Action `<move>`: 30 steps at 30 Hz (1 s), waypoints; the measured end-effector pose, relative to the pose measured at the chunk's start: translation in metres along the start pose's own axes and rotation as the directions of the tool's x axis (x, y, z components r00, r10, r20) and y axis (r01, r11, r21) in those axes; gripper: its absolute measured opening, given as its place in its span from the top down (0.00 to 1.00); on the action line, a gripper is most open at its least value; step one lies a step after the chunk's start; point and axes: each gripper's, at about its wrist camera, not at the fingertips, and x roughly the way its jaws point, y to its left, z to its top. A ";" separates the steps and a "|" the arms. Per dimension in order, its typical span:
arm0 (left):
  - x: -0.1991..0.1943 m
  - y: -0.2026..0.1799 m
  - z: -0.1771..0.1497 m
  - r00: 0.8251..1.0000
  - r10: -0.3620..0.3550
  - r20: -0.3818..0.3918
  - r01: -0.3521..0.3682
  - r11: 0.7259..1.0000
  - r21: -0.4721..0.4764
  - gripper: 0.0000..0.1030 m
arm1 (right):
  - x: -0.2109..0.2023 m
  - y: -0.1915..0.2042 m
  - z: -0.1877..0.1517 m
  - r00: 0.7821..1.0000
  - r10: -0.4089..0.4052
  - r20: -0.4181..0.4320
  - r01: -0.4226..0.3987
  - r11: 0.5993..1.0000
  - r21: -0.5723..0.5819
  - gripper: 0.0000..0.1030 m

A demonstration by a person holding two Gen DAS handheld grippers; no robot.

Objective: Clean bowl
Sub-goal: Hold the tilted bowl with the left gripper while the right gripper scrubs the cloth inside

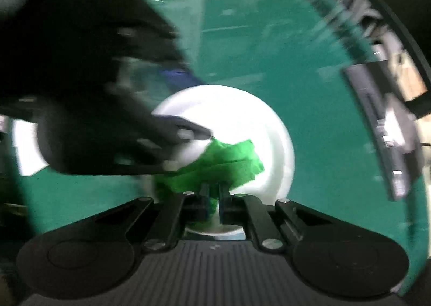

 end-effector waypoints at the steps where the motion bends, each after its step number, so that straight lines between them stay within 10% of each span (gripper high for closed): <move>1: 0.000 0.000 0.000 1.000 0.000 -0.001 0.000 1.000 0.004 0.65 | 0.000 0.000 0.000 1.000 -0.006 0.005 0.006 1.000 -0.002 0.93; 10: 0.000 0.004 -0.002 1.000 -0.017 0.005 0.017 1.000 -0.010 0.65 | -0.026 -0.011 -0.014 0.995 -0.002 0.104 0.002 1.000 0.008 0.71; 30: 0.000 0.008 0.000 1.000 -0.010 -0.009 0.010 1.000 0.005 0.65 | 0.003 0.000 0.001 0.991 0.018 0.132 -0.004 0.994 -0.109 0.72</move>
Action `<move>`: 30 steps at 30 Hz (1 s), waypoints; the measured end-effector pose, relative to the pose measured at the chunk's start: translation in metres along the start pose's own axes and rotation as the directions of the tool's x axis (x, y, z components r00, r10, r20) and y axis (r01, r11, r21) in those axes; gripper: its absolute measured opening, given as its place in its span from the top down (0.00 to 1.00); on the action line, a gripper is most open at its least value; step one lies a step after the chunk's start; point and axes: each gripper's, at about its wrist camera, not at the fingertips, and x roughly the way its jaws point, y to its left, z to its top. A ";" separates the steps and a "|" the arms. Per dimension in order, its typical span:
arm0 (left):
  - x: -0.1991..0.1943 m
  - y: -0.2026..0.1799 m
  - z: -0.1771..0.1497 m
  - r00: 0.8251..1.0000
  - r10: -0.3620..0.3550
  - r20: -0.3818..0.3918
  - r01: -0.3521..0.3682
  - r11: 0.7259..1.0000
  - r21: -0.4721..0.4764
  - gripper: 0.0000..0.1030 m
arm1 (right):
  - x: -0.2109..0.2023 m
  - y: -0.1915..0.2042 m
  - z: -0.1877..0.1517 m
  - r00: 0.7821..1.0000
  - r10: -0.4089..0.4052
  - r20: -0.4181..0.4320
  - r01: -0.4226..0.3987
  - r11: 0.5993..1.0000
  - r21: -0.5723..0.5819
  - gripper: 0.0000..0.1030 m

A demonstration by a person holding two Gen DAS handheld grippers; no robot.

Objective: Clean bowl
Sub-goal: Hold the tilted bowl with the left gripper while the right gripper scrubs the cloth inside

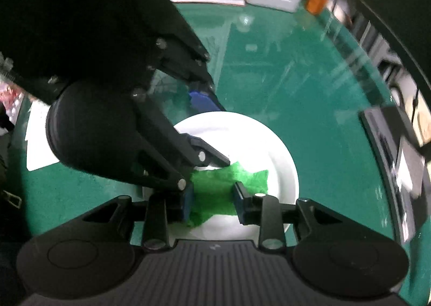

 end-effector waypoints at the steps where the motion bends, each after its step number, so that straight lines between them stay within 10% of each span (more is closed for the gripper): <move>1: 0.000 -0.001 0.000 1.000 0.007 0.001 -0.007 1.000 0.010 0.65 | 0.000 0.000 0.001 1.000 -0.001 -0.009 0.001 1.000 0.016 0.75; 9: -0.001 -0.004 0.001 1.000 0.007 0.001 -0.007 1.000 0.024 0.65 | 0.004 0.012 0.007 0.976 -0.143 -0.162 0.141 0.990 -0.023 0.90; 17: -0.001 -0.001 -0.001 1.000 -0.006 -0.004 0.006 1.000 0.006 0.61 | 0.019 0.009 0.013 0.960 -0.257 -0.111 0.245 0.964 -0.105 0.94; 26: 0.001 0.000 0.003 0.998 -0.053 -0.016 0.053 0.999 -0.010 0.67 | 0.005 0.016 0.011 0.986 -0.019 -0.167 0.017 1.000 -0.014 0.93; 30: 0.000 -0.001 0.001 0.998 -0.064 -0.019 0.064 0.998 -0.009 0.70 | 0.011 0.011 0.011 0.978 -0.108 -0.180 0.095 0.992 -0.079 0.94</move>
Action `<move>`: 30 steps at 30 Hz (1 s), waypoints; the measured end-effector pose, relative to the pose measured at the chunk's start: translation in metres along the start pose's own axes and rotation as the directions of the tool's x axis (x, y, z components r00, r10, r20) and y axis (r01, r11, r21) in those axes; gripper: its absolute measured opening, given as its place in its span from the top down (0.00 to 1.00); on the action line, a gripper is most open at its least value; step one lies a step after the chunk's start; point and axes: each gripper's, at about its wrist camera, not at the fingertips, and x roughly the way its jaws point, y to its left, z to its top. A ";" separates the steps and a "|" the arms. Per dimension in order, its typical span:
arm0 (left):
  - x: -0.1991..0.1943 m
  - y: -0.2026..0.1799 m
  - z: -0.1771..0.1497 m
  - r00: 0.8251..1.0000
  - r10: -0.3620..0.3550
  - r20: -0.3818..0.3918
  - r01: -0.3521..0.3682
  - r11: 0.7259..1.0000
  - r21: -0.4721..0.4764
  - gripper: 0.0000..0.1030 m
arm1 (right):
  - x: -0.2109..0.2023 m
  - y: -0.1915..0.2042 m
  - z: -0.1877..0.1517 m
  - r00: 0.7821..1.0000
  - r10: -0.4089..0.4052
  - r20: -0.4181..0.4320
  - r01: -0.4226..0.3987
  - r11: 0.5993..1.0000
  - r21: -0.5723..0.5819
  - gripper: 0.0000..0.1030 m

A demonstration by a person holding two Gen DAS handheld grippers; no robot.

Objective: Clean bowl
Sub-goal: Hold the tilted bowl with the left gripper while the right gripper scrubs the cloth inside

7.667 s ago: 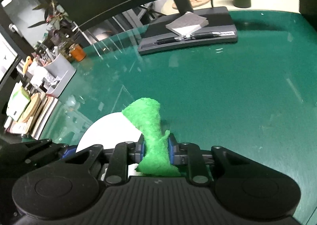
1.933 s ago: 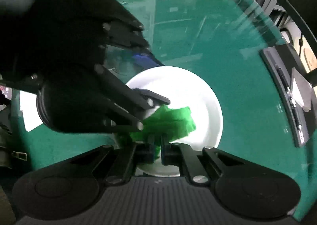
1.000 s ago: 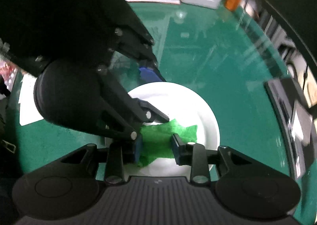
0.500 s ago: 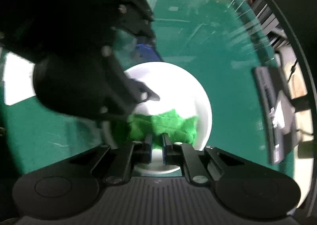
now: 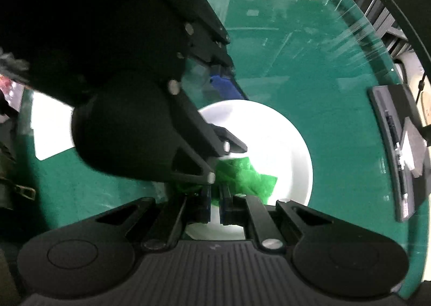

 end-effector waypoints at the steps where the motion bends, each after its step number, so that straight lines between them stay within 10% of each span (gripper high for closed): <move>1: 0.000 0.000 0.000 1.000 -0.001 0.000 0.001 1.000 -0.001 0.70 | 0.002 -0.001 -0.001 0.998 -0.056 -0.006 0.056 0.998 -0.028 0.96; 8: -0.003 0.001 -0.002 1.000 0.015 0.000 -0.015 1.000 -0.005 0.72 | 0.013 -0.004 -0.003 0.979 -0.149 0.142 0.158 0.986 -0.058 0.95; 12: -0.002 0.002 -0.001 1.000 0.016 0.002 -0.016 1.000 -0.013 0.71 | 0.005 -0.006 -0.006 0.994 -0.061 0.087 0.072 0.990 -0.125 0.96; 22: -0.003 0.002 -0.001 0.999 0.037 0.004 -0.037 0.999 -0.002 0.70 | 0.011 0.005 0.003 0.969 -0.206 0.139 0.221 0.970 -0.104 0.96; 30: -0.001 0.001 0.003 0.999 0.047 0.007 -0.047 0.999 0.006 0.69 | 0.002 -0.008 0.000 1.000 0.013 -0.004 -0.013 0.998 -0.053 0.97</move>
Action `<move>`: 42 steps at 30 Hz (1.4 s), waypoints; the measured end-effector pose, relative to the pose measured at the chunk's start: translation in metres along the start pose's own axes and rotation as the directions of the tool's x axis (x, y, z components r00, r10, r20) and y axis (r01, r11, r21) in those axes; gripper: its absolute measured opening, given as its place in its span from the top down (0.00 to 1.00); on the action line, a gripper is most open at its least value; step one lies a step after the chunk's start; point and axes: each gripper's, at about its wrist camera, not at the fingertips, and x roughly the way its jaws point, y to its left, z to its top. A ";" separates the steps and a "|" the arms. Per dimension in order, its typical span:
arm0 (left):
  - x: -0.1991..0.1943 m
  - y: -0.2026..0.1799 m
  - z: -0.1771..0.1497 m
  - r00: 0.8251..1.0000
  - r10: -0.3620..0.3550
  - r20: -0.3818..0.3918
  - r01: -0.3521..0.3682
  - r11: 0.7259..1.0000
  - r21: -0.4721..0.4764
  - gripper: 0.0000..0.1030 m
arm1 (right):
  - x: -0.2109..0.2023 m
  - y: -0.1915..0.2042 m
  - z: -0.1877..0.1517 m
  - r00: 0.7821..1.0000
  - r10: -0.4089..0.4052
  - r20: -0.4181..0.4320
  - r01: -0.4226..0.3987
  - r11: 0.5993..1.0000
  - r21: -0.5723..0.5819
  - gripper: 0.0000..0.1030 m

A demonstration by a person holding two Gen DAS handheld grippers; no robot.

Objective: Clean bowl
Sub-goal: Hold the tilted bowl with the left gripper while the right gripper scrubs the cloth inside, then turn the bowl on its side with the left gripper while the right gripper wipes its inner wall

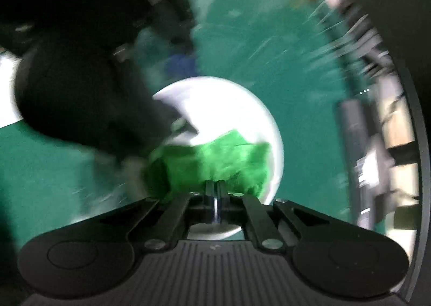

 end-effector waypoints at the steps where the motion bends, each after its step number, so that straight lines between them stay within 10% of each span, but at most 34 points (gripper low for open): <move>1: 0.000 -0.001 0.001 1.000 0.002 0.000 -0.002 1.000 0.003 0.69 | -0.001 -0.002 0.003 0.998 0.057 0.010 -0.057 0.998 0.033 0.97; 19: -0.003 0.012 -0.001 1.000 0.013 -0.005 -0.013 1.000 -0.015 0.71 | -0.043 -0.012 -0.017 0.975 -0.022 0.223 0.010 0.999 0.053 0.87; 28: -0.003 0.014 -0.002 1.000 0.023 -0.007 -0.024 0.999 -0.024 0.72 | -0.015 0.007 0.001 0.982 -0.018 0.188 0.037 0.994 -0.100 0.87; 33: -0.003 0.018 -0.004 1.000 0.010 -0.004 -0.010 0.999 -0.040 0.71 | -0.029 0.014 0.003 0.977 -0.072 0.202 0.104 0.983 -0.153 0.65; 42: -0.003 0.022 -0.002 1.000 0.009 -0.010 -0.010 0.999 -0.043 0.78 | -0.014 -0.002 0.004 0.971 0.033 0.236 -0.009 0.995 -0.101 0.72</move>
